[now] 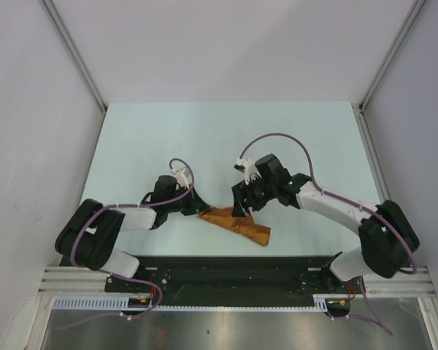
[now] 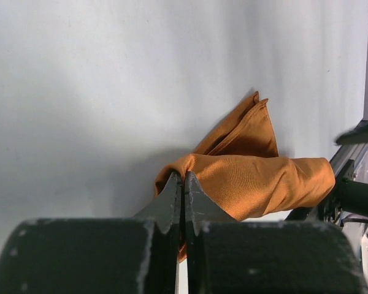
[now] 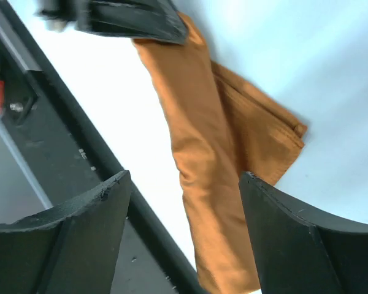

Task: Fold the napkin, place the utensils inside, and roll it up
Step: Roll the napkin with the utensil

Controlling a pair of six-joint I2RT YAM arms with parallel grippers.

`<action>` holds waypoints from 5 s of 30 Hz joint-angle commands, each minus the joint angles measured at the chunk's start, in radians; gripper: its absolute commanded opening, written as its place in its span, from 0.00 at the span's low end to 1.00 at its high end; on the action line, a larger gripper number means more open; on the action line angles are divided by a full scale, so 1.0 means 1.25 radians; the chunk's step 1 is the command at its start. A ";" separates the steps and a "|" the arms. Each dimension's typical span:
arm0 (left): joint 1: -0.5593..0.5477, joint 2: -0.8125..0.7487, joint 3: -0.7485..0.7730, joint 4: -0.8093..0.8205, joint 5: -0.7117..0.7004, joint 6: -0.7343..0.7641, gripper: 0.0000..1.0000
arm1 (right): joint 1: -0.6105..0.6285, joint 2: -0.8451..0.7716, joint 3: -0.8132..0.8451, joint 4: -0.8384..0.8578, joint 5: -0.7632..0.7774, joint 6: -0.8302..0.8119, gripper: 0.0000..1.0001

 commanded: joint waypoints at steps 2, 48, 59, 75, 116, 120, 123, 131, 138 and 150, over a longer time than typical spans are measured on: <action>-0.003 0.035 0.048 -0.010 0.027 0.025 0.00 | 0.129 -0.097 -0.059 0.033 0.270 -0.073 0.79; 0.038 -0.022 0.168 -0.140 -0.091 0.120 0.71 | 0.149 0.179 -0.003 0.030 0.143 -0.101 0.40; 0.020 -0.016 0.089 0.038 0.065 0.105 0.71 | -0.005 0.249 0.071 -0.016 -0.189 -0.093 0.30; -0.017 0.053 0.078 0.066 0.078 0.069 0.58 | -0.076 0.324 0.120 -0.049 -0.238 -0.087 0.27; -0.003 0.264 0.315 -0.174 0.068 0.057 0.00 | 0.324 0.120 0.010 0.087 0.645 -0.343 0.84; -0.001 0.269 0.322 -0.178 0.074 0.059 0.00 | 0.320 0.163 0.025 0.061 0.673 -0.335 0.83; 0.000 0.270 0.329 -0.180 0.078 0.062 0.00 | 0.303 0.195 0.045 0.034 0.665 -0.319 0.82; 0.003 0.267 0.349 -0.172 0.090 0.063 0.08 | 0.233 0.240 0.091 -0.044 0.505 -0.300 0.72; 0.054 0.216 0.358 -0.150 0.071 0.040 0.49 | 0.146 0.295 0.143 -0.154 0.202 -0.298 0.61; 0.103 0.071 0.257 -0.099 0.035 0.037 0.66 | 0.022 0.360 0.178 -0.149 -0.130 -0.228 0.43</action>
